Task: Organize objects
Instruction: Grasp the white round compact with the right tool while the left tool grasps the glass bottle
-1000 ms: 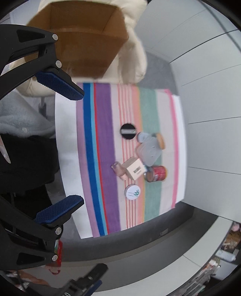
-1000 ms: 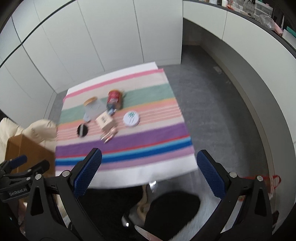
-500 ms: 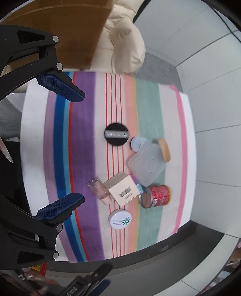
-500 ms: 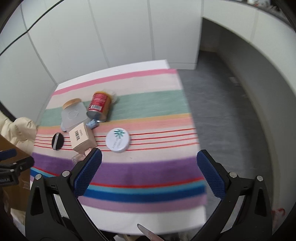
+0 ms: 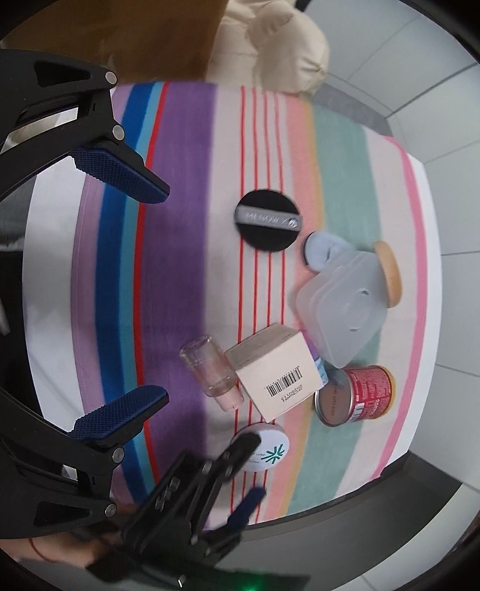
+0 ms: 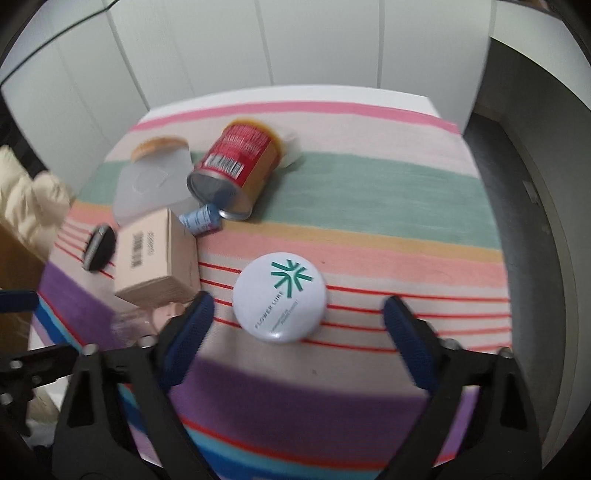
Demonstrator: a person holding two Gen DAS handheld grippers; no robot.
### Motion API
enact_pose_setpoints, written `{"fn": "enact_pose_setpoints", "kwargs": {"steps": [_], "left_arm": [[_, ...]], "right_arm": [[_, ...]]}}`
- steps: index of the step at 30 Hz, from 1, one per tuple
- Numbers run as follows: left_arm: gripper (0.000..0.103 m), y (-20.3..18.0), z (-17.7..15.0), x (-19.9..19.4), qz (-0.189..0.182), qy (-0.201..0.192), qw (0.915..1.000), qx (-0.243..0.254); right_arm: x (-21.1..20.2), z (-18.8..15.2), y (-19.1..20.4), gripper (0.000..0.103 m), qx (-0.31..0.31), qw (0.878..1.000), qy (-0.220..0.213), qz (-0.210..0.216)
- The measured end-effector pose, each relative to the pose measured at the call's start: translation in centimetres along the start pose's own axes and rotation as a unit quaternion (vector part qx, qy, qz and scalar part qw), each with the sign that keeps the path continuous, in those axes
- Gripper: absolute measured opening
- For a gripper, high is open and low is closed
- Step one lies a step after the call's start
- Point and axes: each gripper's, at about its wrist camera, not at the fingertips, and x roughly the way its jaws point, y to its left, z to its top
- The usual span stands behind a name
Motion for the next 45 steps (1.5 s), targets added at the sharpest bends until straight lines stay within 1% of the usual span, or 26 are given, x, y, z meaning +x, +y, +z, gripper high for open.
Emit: {"fn": "enact_pose_setpoints", "kwargs": {"steps": [2, 3, 4, 6, 9, 11, 14, 16, 17, 18, 19, 20, 21, 22, 24, 27, 28, 29, 30, 31, 32, 36, 41, 45], "left_arm": [[0.099, -0.2, 0.1, 0.5, 0.001, 0.004, 0.9999, -0.014], [0.099, -0.4, 0.1, 0.7, -0.003, 0.008, 0.9998, -0.020], [0.099, -0.6, 0.1, 0.9, -0.007, 0.011, 0.9996, -0.026], [0.099, -1.2, 0.0, 1.3, -0.018, 0.014, 0.9989, -0.041], [0.099, -2.5, -0.3, 2.0, -0.029, 0.022, 0.9979, -0.054], [0.099, -3.5, -0.3, 2.2, -0.024, 0.013, 0.9975, -0.065], [0.099, -4.5, 0.3, 2.1, -0.010, -0.017, 0.9969, -0.076], [0.099, -5.4, 1.1, 2.5, -0.007, -0.024, 0.9966, -0.078], [0.099, -5.8, 1.4, 2.8, 0.002, -0.025, 0.9963, -0.082], [0.100, -6.1, 1.6, 3.3, 0.011, -0.018, 0.9963, -0.084], [0.099, -6.4, 1.6, 3.9, 0.020, -0.002, 0.9962, -0.085], [0.099, -6.7, 1.6, 5.1, 0.028, 0.027, 0.9953, -0.089], [0.096, -6.8, 1.3, 5.9, 0.029, 0.049, 0.9939, -0.095], [0.097, -6.7, 1.0, 6.3, 0.021, 0.053, 0.9924, -0.109], [0.094, -6.7, 0.7, 6.1, 0.035, 0.034, 0.9925, -0.112], [0.094, -6.6, 0.6, 6.1, 0.040, 0.013, 0.9924, -0.116], [0.092, -6.5, 0.6, 6.1, 0.041, 0.006, 0.9919, -0.120], [0.090, -6.4, 0.6, 6.0, 0.043, -0.001, 0.9916, -0.122], [0.081, -6.4, 0.6, 5.8, 0.045, -0.010, 0.9913, -0.123], [0.065, -6.4, 0.6, 5.5, 0.045, -0.018, 0.9914, -0.122], [0.065, -6.7, 0.5, 5.2, 0.047, -0.026, 0.9921, -0.114], [0.064, -7.3, 0.2, 5.2, 0.057, -0.020, 0.9942, -0.089], [0.064, -7.9, -0.1, 4.5, 0.088, -0.018, 0.9950, -0.044], [0.064, -7.4, -0.1, 3.1, 0.102, -0.027, 0.9944, -0.008]], "right_arm": [[1.0, -0.1, 0.4, 0.071, -0.019, 1.000, -0.001, 0.003], [1.0, -0.2, 0.7, 0.064, -0.034, 0.999, -0.012, -0.002], [1.0, -0.2, 1.0, 0.060, -0.047, 0.999, -0.016, -0.008], [1.0, -0.5, 0.9, 0.060, -0.057, 0.998, -0.020, -0.008], [0.5, -1.2, -0.2, 0.060, -0.043, 0.999, -0.021, -0.016], [0.1, -1.9, -1.1, 0.060, -0.031, 0.999, -0.021, -0.016], [-0.9, -2.5, -2.7, 0.060, -0.018, 1.000, -0.020, -0.006], [-1.2, -2.9, -3.5, 0.060, -0.008, 1.000, -0.021, -0.004], [-1.3, -3.1, -3.7, 0.060, -0.004, 1.000, -0.020, -0.004], [-1.5, -3.2, -3.9, 0.060, -0.002, 1.000, -0.019, -0.004], [-1.5, -3.3, -4.1, 0.060, 0.000, 1.000, -0.018, -0.004], [-1.6, -3.4, -4.3, 0.060, 0.002, 1.000, -0.017, -0.004], [-1.6, -3.5, -4.4, 0.060, 0.003, 1.000, -0.016, -0.004], [-1.6, -3.5, -4.4, 0.060, 0.002, 1.000, -0.014, -0.005], [-1.7, -3.7, -4.1, 0.060, -0.009, 1.000, -0.014, -0.013], [-1.9, -3.6, -4.7, 0.060, -0.001, 1.000, -0.014, -0.007], [-2.1, -3.5, -4.7, 0.060, 0.000, 1.000, -0.014, -0.007], [-2.1, -3.6, -4.7, 0.060, -0.001, 1.000, -0.014, -0.006], [-2.1, -3.6, -4.7, 0.060, -0.001, 1.000, -0.014, -0.007], [-2.1, -3.6, -4.7, 0.060, -0.001, 1.000, -0.013, -0.008], [-2.1, -3.5, -4.8, 0.060, 0.000, 1.000, -0.012, -0.009], [-2.3, -3.3, -5.1, 0.060, 0.015, 1.000, -0.004, -0.012], [-3.2, -3.0, -4.8, 0.060, 0.021, 1.000, -0.001, -0.017], [-4.2, -2.6, -4.8, 0.060, 0.035, 0.999, 0.001, -0.014]]}}
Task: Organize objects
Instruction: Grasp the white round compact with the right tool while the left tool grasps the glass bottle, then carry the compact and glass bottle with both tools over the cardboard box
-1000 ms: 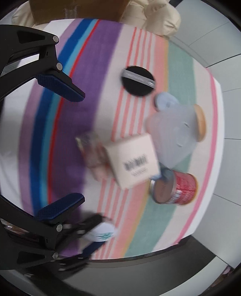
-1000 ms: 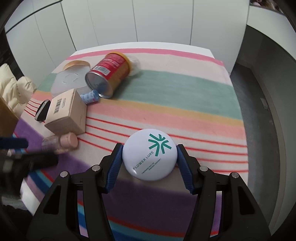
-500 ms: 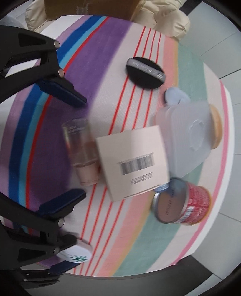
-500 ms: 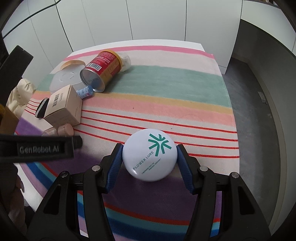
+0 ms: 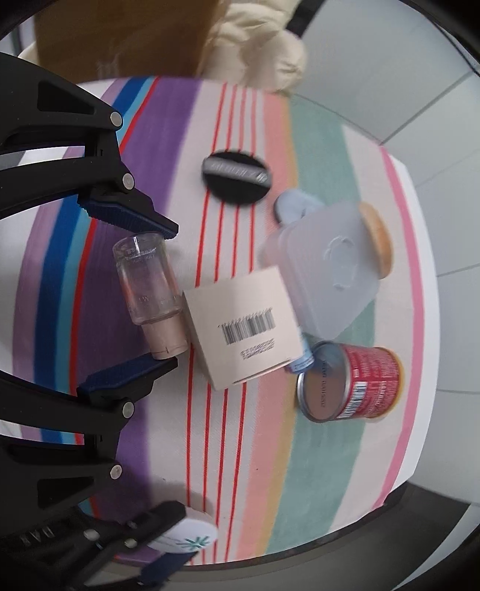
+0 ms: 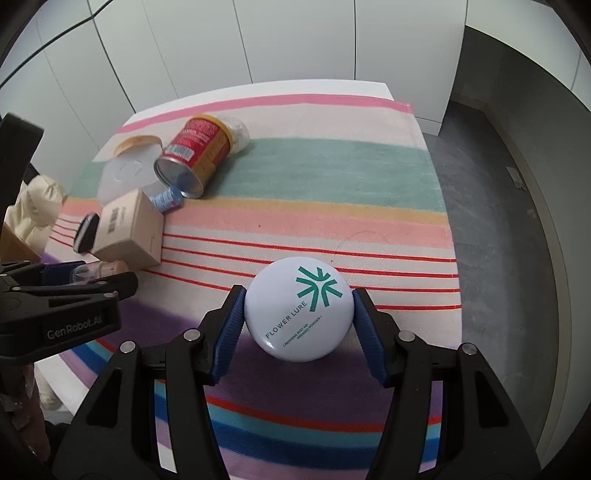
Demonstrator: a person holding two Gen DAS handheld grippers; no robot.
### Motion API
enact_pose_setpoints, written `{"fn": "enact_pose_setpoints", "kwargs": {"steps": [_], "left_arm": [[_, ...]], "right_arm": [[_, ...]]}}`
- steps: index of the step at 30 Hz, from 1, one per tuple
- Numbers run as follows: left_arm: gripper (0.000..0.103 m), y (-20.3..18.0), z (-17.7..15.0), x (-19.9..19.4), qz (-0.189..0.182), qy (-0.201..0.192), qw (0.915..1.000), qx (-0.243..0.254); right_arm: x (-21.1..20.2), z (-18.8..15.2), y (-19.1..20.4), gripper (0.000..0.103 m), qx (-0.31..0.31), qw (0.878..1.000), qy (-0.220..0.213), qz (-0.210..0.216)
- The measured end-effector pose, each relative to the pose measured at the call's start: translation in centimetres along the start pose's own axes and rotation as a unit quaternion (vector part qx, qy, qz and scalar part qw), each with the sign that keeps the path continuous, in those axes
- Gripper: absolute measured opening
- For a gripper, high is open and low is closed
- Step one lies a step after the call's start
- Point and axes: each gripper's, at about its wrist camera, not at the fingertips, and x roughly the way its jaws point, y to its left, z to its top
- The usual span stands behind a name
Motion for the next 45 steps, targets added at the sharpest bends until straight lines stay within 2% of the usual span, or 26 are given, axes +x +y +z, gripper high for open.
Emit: {"fn": "enact_pose_setpoints", "kwargs": {"steps": [6, 9, 15, 17, 20, 23, 29, 31, 35, 42, 45], "left_arm": [[0.064, 2.3, 1.4, -3.1, -0.006, -0.027, 0.9996, 0.003], [0.064, 6.3, 4.3, -4.7, -0.020, -0.041, 0.9989, -0.013], [0.064, 8.0, 5.9, -9.3, -0.040, -0.050, 0.9978, -0.017], [0.064, 8.2, 6.7, -11.0, -0.035, -0.053, 0.9979, -0.011], [0.064, 9.0, 8.0, -13.7, -0.032, -0.065, 0.9974, -0.008], [0.064, 9.6, 9.2, -16.9, -0.027, -0.086, 0.9959, 0.000], [0.064, 11.5, 11.2, -22.4, -0.064, -0.098, 0.9930, -0.020], [0.064, 11.9, 11.5, -23.9, -0.069, -0.099, 0.9924, -0.024], [0.064, 12.1, 11.6, -26.2, -0.080, -0.106, 0.9910, -0.021], [0.064, 11.9, 10.8, -29.6, -0.051, -0.141, 0.9886, -0.015], [0.064, 11.4, 10.2, -30.2, -0.056, -0.144, 0.9879, -0.010]], "right_arm": [[-1.9, 1.3, 1.2, 0.060, 0.009, 1.000, 0.009, -0.010], [-3.3, 2.4, 2.4, 0.060, 0.003, 1.000, 0.010, -0.016], [-7.3, 5.7, 4.6, 0.060, -0.006, 1.000, 0.004, -0.027], [-8.7, 7.1, 5.0, 0.060, -0.002, 0.999, 0.005, -0.043], [-10.9, 8.9, 5.1, 0.060, 0.010, 0.999, 0.003, -0.045], [-14.0, 11.2, 5.2, 0.060, 0.016, 0.999, -0.014, -0.049], [-20.2, 15.0, 5.6, 0.060, 0.009, 0.996, -0.050, -0.071], [-21.8, 15.9, 5.4, 0.060, 0.016, 0.996, -0.056, -0.062], [-24.6, 17.5, 5.2, 0.060, 0.023, 0.995, -0.070, -0.072], [-27.8, 18.6, 6.1, 0.060, 0.008, 0.994, -0.089, -0.069], [-28.2, 18.7, 6.4, 0.060, 0.005, 0.993, -0.092, -0.070]]}}
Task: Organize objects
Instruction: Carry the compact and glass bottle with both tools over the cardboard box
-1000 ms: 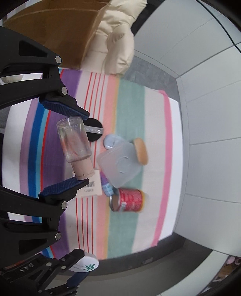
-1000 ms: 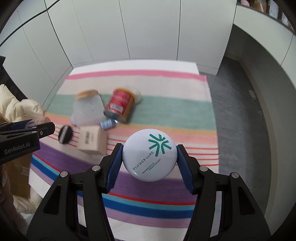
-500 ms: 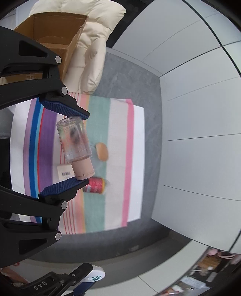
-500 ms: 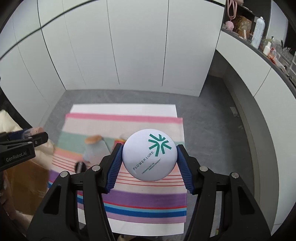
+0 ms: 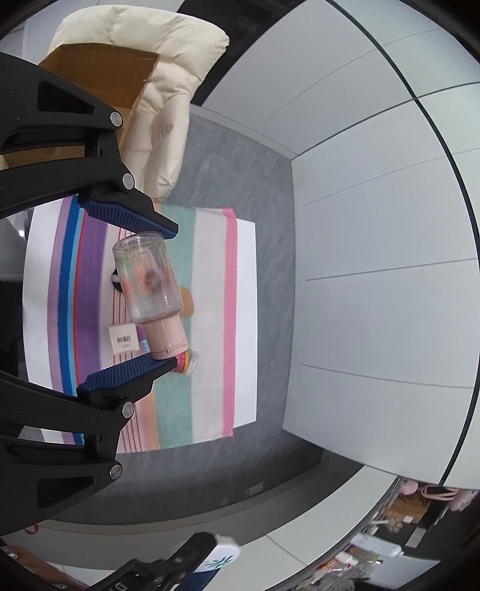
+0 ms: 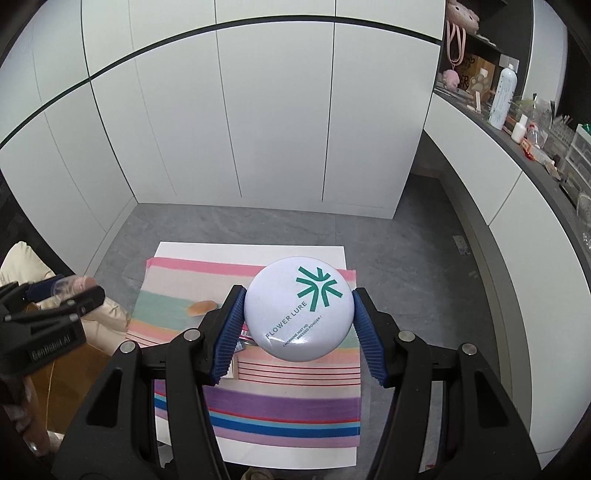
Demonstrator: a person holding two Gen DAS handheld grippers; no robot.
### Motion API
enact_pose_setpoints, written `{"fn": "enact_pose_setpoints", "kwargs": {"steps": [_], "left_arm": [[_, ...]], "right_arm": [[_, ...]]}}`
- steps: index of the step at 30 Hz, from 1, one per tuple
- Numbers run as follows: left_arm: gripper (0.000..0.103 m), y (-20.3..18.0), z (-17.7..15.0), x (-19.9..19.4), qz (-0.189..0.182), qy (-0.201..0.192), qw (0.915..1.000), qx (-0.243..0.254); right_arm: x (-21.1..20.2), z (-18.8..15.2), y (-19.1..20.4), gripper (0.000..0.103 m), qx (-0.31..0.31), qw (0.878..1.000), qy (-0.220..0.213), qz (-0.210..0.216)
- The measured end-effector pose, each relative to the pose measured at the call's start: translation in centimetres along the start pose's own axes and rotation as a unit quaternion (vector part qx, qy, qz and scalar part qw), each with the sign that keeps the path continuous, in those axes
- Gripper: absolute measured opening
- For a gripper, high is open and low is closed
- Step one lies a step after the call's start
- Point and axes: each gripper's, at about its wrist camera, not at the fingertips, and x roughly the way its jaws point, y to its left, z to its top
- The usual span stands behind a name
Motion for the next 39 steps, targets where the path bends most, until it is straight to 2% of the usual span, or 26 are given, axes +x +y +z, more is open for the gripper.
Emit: {"fn": "enact_pose_setpoints", "kwargs": {"steps": [9, 17, 22, 33, 39], "left_arm": [[0.064, 0.2, -0.9, -1.3, 0.003, -0.010, 0.9999, -0.008], [0.064, 1.2, -3.4, -3.4, -0.001, -0.011, 0.9999, -0.009], [0.064, 1.4, -6.1, -5.5, 0.003, -0.019, 0.9998, 0.012], [0.064, 1.8, -12.8, -9.5, -0.038, -0.016, 0.9986, 0.034], [0.064, 2.4, -16.2, -10.1, -0.014, -0.030, 0.9981, 0.052]], "right_arm": [[-1.0, -0.9, 0.0, 0.060, -0.006, 1.000, -0.002, 0.003], [-3.4, -2.5, 0.5, 0.060, -0.017, 1.000, -0.010, 0.015], [-5.6, -4.7, 0.7, 0.060, -0.022, 0.999, -0.010, 0.031], [-10.1, -10.9, 1.0, 0.060, -0.017, 0.999, -0.015, 0.038], [-11.2, -14.9, 0.9, 0.060, -0.024, 0.999, -0.008, 0.027]]}}
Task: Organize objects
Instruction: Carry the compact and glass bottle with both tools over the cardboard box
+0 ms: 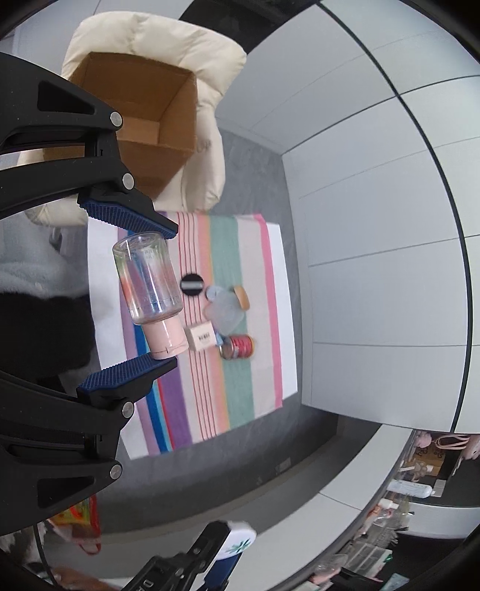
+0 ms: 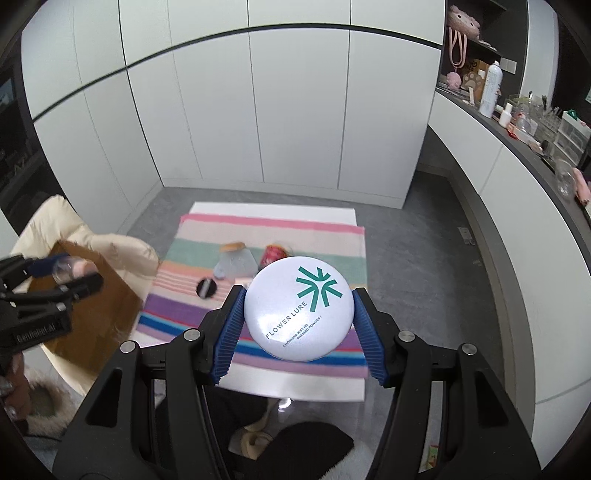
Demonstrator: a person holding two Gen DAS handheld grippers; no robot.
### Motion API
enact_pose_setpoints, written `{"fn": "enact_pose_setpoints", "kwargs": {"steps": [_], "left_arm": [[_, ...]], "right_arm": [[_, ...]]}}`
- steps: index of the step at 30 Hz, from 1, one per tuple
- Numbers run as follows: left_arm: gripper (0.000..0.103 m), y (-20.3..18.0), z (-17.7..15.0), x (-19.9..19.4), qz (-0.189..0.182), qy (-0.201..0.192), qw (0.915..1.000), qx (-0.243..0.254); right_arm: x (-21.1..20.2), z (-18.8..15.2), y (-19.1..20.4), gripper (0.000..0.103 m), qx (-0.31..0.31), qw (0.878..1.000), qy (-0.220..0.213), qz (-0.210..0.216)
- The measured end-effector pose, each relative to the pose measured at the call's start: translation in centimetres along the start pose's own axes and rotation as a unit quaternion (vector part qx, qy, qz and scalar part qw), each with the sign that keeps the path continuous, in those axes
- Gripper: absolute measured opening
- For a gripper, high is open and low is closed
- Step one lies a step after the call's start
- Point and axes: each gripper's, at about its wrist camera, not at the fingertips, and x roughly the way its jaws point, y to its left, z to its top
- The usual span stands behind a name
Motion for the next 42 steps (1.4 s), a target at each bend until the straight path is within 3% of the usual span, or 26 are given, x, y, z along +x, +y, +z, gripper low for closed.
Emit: {"fn": "enact_pose_setpoints", "kwargs": {"steps": [16, 23, 30, 42], "left_arm": [[0.064, 1.4, -5.3, -0.1, -0.006, -0.007, 0.9999, -0.005], [0.064, 3.3, -5.8, 1.5, -0.009, 0.009, 0.9995, -0.030], [0.064, 6.3, -6.3, 1.8, 0.011, 0.006, 0.9984, -0.055], [0.064, 15.0, -10.3, 2.3, 0.060, 0.037, 0.9877, -0.139]], "right_arm": [[-0.5, -8.0, 1.9, 0.060, -0.010, 0.998, 0.053, 0.024], [0.1, -8.1, 3.0, 0.060, -0.021, 0.998, 0.062, 0.026], [1.2, -7.3, 6.0, 0.060, -0.050, 0.996, 0.068, 0.039], [3.4, -6.4, 15.8, 0.060, -0.141, 0.981, 0.075, 0.107]]}}
